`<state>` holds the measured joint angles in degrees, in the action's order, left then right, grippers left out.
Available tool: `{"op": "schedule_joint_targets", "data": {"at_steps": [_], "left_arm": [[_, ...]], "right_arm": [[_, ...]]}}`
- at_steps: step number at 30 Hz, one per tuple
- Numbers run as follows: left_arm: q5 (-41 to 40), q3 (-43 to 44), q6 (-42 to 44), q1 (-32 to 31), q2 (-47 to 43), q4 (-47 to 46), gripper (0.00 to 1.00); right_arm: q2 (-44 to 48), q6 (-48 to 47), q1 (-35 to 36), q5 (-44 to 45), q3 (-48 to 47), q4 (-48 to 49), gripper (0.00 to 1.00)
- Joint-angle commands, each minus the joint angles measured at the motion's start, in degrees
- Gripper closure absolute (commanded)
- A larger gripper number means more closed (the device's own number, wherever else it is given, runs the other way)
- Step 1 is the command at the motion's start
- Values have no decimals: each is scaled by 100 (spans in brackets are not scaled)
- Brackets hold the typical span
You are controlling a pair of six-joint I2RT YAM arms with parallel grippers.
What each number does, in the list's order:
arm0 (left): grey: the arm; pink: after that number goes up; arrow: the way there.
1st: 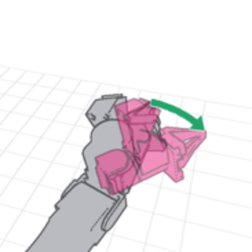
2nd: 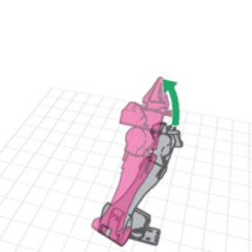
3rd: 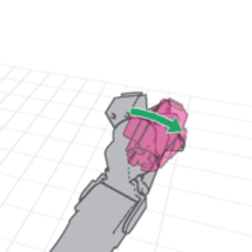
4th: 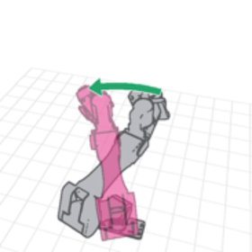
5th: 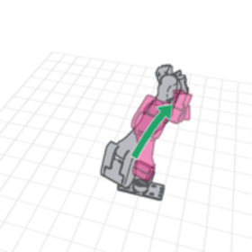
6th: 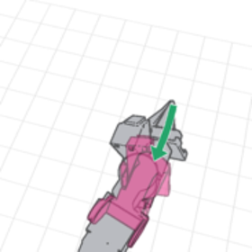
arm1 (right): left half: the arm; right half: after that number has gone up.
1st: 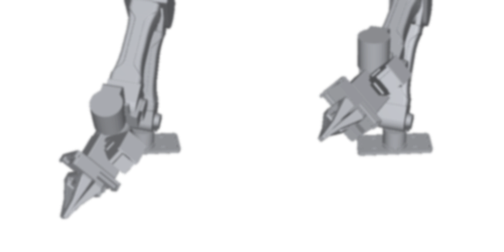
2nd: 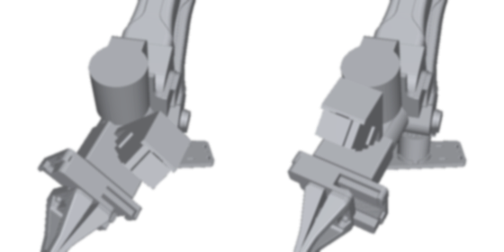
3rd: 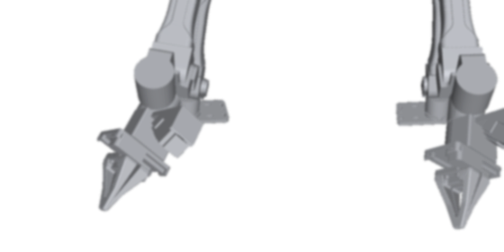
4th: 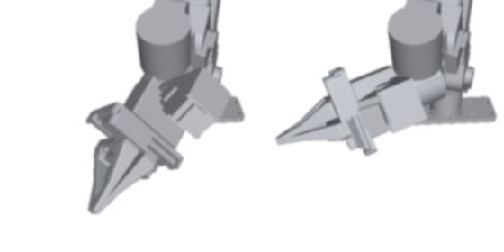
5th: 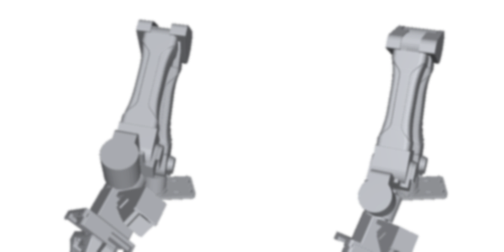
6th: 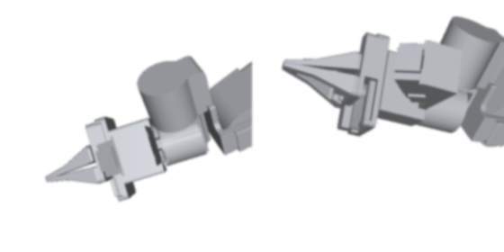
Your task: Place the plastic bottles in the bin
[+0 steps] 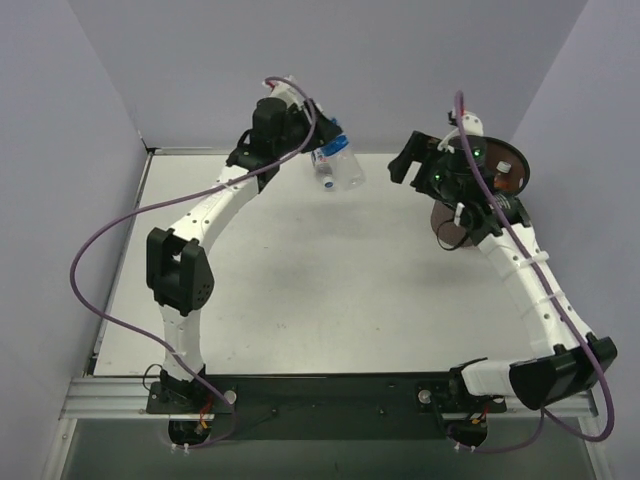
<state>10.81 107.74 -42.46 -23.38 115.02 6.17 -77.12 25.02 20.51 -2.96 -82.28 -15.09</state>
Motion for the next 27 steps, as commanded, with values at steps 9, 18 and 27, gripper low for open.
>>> {"op": "schedule_joint_targets", "data": {"at_steps": [9, 18, 27], "left_arm": [[37, 3199, 1634, -1757, 1329, -1267, 72], [-764, 4096, 2496, -2645, 2261, -2145, 72], [-2126, 4571, 3709, -3191, 2912, -3281, 76]], "right_arm": [[2471, 829, -434, 3784, 458, -1013, 18], [3572, 2613, -443, 3630, 1249, -3350, 21], [4258, 2755, -452, 3082, 1558, -4274, 23]]}}
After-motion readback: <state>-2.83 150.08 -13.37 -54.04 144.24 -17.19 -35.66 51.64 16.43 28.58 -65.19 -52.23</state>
